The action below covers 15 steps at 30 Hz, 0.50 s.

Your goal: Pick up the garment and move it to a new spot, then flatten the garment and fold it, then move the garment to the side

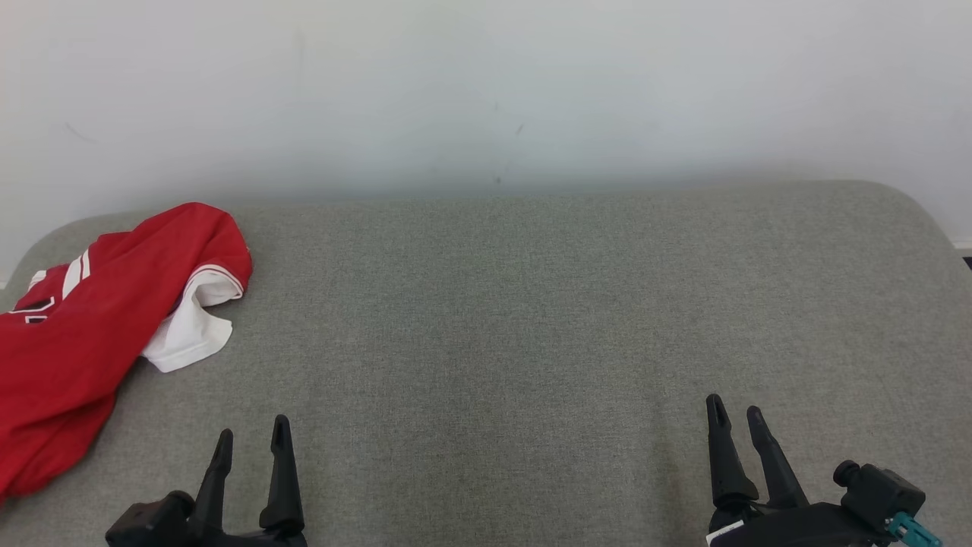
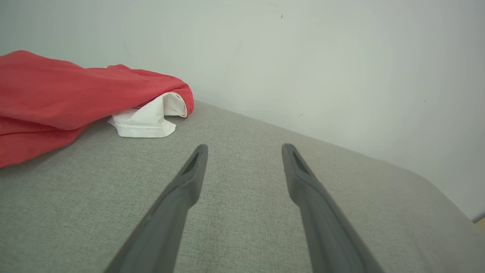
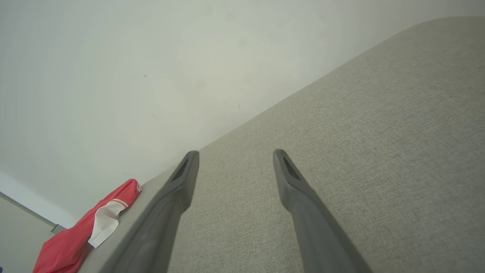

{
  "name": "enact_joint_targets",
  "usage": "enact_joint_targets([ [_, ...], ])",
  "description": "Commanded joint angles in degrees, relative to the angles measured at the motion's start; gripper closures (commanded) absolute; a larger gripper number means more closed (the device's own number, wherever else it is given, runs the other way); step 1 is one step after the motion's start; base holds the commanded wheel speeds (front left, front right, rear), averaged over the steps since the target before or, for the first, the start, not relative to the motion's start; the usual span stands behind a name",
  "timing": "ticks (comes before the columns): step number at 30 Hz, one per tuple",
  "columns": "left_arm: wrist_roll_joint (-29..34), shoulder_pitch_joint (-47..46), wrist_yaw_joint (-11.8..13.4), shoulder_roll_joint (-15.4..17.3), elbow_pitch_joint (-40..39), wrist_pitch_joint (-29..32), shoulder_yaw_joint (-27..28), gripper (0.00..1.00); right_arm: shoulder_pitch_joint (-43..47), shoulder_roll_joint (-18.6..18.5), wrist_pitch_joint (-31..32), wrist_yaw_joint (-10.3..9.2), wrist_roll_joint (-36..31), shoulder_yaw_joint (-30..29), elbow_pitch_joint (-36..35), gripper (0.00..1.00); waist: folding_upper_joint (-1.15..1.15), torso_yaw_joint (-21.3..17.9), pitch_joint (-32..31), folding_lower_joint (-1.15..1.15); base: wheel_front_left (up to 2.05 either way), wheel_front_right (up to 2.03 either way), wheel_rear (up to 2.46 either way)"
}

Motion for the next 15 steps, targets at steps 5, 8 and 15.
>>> enact_joint_targets([
  [5, 3.77, 0.18, 0.42, 0.92, -0.77, -1.25, -0.39, 0.0, 0.12, -0.04, -1.14, -0.07, -4.68, 0.61, -0.43, 0.0, 0.0, 0.0, -0.07, 0.0, 0.0, 0.0, 0.0],
  [8, 5.48, 0.28, 0.7, 1.07, -0.87, -1.65, -0.38, 0.0, 0.08, -0.04, -1.54, -0.08, -6.5, 0.91, -0.27, 0.0, 0.0, 0.02, -0.1, 0.0, 0.0, 0.0, 0.0],
  [15, 8.33, 0.62, 1.08, 0.98, -0.99, -2.58, 0.32, 0.0, 0.28, -0.05, -2.46, -0.08, -10.24, 1.1, -0.13, 0.0, 0.0, 0.25, -0.24, 0.0, 0.0, 0.0, 0.0],
])
